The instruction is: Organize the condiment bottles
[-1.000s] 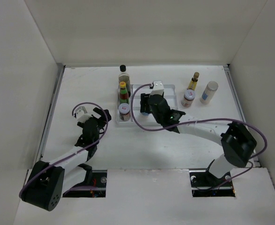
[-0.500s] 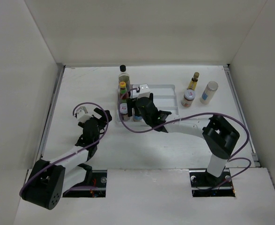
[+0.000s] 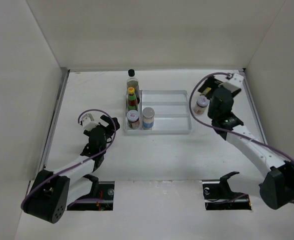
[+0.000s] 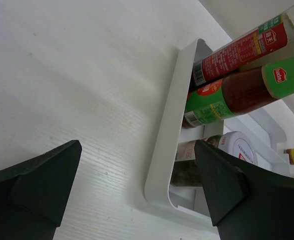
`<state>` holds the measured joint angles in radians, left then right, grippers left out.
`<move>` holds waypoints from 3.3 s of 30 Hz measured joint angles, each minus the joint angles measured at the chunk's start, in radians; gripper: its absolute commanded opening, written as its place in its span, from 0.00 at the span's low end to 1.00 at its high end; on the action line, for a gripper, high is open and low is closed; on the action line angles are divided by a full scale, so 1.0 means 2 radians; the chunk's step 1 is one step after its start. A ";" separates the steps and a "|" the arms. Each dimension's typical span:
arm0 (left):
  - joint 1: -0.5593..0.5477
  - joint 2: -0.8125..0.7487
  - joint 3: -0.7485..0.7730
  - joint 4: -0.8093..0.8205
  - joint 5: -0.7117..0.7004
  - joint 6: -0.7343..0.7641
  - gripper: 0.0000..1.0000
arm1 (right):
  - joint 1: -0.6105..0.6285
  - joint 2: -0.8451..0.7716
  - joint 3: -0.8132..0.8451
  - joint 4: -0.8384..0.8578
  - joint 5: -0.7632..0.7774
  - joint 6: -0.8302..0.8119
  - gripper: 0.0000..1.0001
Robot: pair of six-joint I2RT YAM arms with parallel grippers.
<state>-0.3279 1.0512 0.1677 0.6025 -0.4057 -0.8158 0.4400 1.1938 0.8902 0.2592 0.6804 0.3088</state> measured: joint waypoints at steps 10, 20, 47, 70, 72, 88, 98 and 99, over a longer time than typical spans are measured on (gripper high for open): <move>-0.004 0.022 0.000 0.005 0.010 -0.003 1.00 | -0.180 0.080 -0.025 -0.018 0.008 -0.013 1.00; -0.004 0.033 0.000 0.012 0.022 -0.007 1.00 | -0.216 0.164 0.041 -0.032 -0.089 -0.009 1.00; -0.003 0.050 0.000 0.022 0.035 -0.011 1.00 | 0.016 0.045 0.002 0.032 -0.034 -0.063 0.53; 0.007 0.048 0.000 0.023 0.043 -0.013 1.00 | 0.091 0.448 0.344 -0.020 -0.211 -0.053 0.56; 0.007 0.048 0.000 0.023 0.043 -0.013 1.00 | 0.093 0.456 0.344 -0.027 -0.211 -0.054 0.57; 0.007 0.051 0.000 0.023 0.049 -0.013 1.00 | 0.104 0.410 0.313 -0.024 -0.205 -0.027 1.00; 0.010 0.050 0.000 0.023 0.050 -0.013 1.00 | 0.006 0.155 0.112 0.032 -0.167 -0.011 1.00; 0.010 0.050 0.000 0.023 0.050 -0.013 1.00 | -0.013 0.142 0.092 0.035 -0.157 -0.010 1.00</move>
<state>-0.3077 1.1511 0.1677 0.6491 -0.3050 -0.8421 0.4145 1.4788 1.0748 0.3298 0.3672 0.2886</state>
